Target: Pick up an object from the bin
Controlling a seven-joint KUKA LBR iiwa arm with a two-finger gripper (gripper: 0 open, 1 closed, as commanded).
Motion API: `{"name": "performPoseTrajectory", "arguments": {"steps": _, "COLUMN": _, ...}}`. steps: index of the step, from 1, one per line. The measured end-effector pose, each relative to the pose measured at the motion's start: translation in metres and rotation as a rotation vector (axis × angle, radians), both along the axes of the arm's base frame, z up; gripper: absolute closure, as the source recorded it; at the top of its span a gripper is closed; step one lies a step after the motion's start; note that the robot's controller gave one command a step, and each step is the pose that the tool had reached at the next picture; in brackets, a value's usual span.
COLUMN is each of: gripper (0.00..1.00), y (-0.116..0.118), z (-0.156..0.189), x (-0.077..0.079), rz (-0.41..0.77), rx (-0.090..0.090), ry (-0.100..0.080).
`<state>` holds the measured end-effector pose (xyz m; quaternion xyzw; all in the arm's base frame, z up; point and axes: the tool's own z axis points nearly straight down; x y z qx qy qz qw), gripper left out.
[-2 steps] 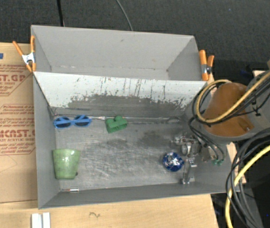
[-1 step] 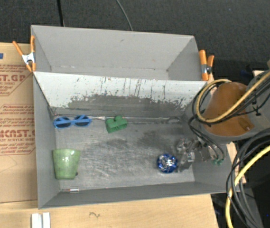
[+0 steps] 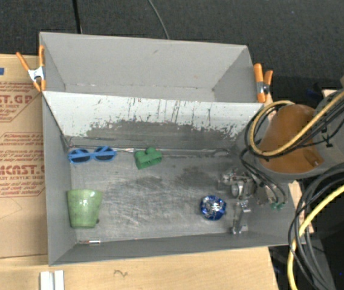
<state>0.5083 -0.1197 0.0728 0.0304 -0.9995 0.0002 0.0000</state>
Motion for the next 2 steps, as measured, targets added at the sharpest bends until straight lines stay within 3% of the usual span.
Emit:
{"name": "performPoseTrajectory", "arguments": {"steps": 1, "gripper": 0.00, "y": 0.067, "z": 0.002, "x": -0.021, "rz": 0.258, "rx": -0.006, "ry": -0.028}}
{"name": "performPoseTrajectory", "arguments": {"steps": 2, "gripper": 0.00, "y": 0.019, "z": -0.001, "x": 0.002, "rz": 0.552, "rx": -0.001, "ry": -0.007}}
